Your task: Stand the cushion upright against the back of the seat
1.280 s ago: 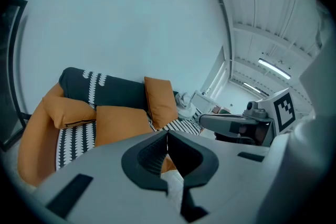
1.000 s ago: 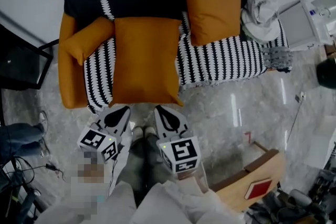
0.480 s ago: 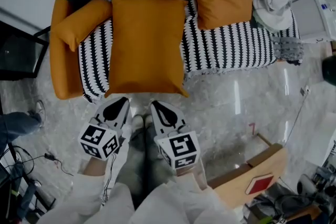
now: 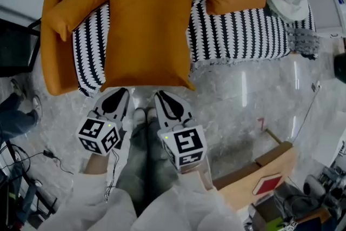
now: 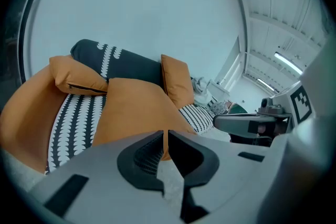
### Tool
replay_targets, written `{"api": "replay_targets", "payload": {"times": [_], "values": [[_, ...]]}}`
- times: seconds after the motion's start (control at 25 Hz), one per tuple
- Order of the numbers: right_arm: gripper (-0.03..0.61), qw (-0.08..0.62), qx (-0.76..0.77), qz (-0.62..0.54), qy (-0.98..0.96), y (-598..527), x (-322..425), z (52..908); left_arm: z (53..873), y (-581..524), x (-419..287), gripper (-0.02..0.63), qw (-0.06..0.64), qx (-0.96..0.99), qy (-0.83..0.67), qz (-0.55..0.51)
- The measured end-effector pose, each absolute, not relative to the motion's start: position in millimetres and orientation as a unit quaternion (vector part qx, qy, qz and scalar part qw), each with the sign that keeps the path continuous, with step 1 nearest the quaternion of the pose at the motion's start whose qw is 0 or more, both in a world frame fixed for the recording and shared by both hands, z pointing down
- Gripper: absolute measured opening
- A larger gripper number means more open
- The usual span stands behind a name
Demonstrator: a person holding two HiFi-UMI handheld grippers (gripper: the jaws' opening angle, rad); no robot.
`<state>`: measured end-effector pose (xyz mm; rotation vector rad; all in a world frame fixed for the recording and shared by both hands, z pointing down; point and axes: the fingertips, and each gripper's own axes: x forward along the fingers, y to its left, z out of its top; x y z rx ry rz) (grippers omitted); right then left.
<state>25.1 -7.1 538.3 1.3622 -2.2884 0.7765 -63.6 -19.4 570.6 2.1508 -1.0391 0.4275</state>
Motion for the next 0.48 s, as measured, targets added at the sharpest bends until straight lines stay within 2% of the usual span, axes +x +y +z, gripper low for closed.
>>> {"api": "replay_targets", "payload": {"times": [0.36, 0.4, 0.48], "values": [[0.02, 0.2, 0.498, 0.272, -0.799, -11.3, 42.8, 563.4, 592.1, -25.1, -81.7, 0.049, 0.328, 0.816, -0.442, 0.178], [0.026, 0.2, 0.501, 0.273, -0.796, -13.2, 43.6, 565.5, 596.0, -26.4, -84.2, 0.067, 0.329, 0.813, -0.446, 0.18], [0.087, 0.202, 0.51, 0.27, -0.791, -16.9, 47.6, 569.6, 603.3, -29.9, -88.2, 0.1, 0.33, 0.807, -0.455, 0.185]]}}
